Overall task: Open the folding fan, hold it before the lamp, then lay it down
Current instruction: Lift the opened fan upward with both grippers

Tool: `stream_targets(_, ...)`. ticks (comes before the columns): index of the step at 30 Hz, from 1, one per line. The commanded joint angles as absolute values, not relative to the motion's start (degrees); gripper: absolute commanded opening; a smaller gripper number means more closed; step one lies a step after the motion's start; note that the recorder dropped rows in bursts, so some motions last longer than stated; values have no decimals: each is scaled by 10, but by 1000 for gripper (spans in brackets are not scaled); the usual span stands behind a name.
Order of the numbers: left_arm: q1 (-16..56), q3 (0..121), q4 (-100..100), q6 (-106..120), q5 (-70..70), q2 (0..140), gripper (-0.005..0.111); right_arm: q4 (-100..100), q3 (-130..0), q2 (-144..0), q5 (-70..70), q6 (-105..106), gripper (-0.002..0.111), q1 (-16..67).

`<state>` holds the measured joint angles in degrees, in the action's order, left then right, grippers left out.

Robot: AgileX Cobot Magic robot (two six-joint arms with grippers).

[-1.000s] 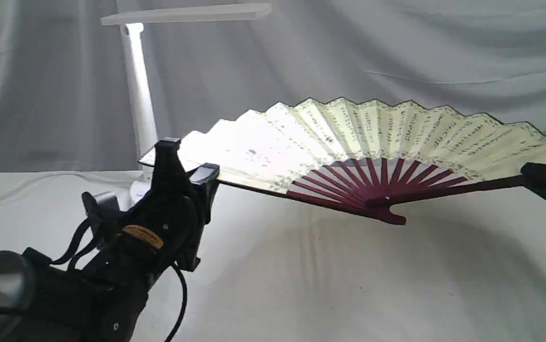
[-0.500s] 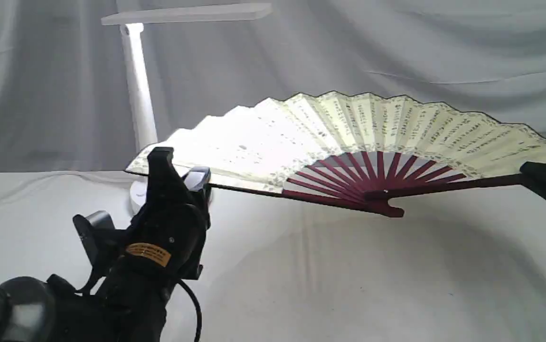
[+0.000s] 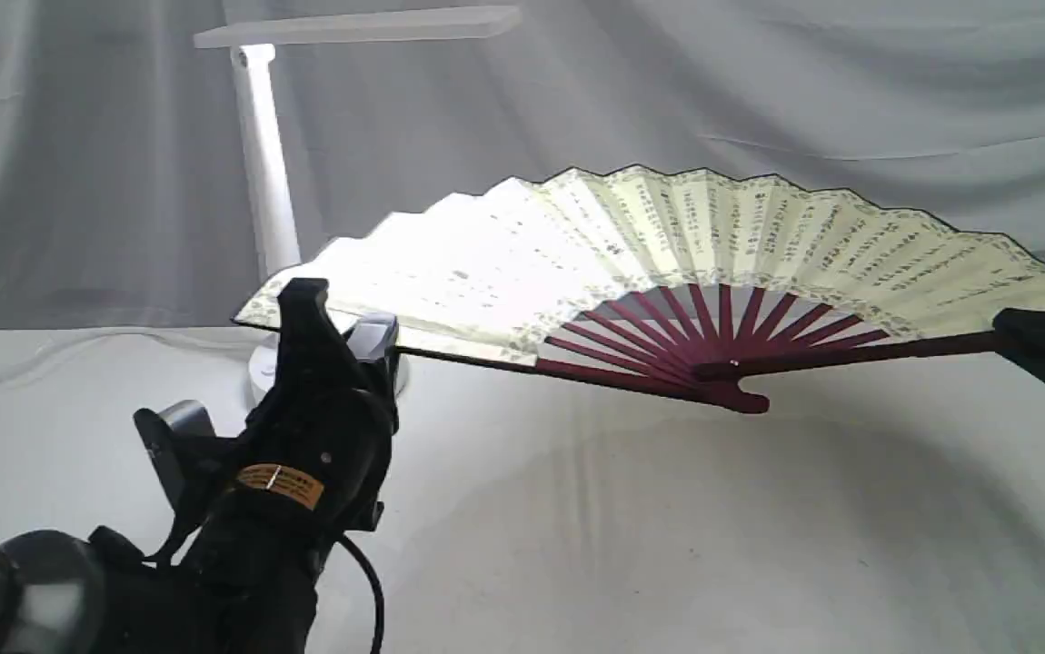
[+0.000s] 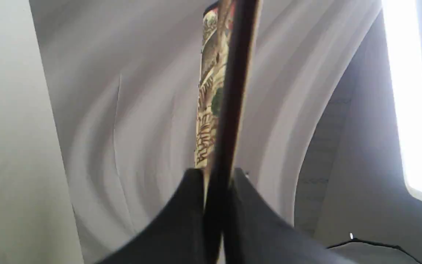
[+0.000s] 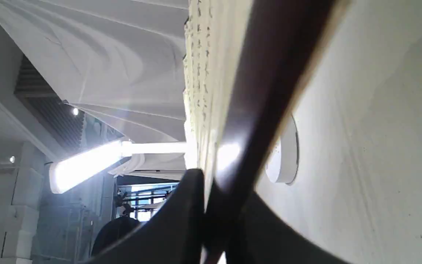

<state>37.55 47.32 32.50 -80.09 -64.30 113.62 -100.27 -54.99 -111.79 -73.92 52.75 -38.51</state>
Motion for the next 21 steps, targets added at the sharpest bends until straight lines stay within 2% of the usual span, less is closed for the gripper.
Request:
stream_targets(1, 366, 460, 415, -821, -700, 1121, 0, -999, -547, -1118, -700, 546, 0, -393)
stream_targets(21, 366, 316, 523, -824, -700, 1010, 0, -999, -547, -1101, -700, 525, 0, -272)
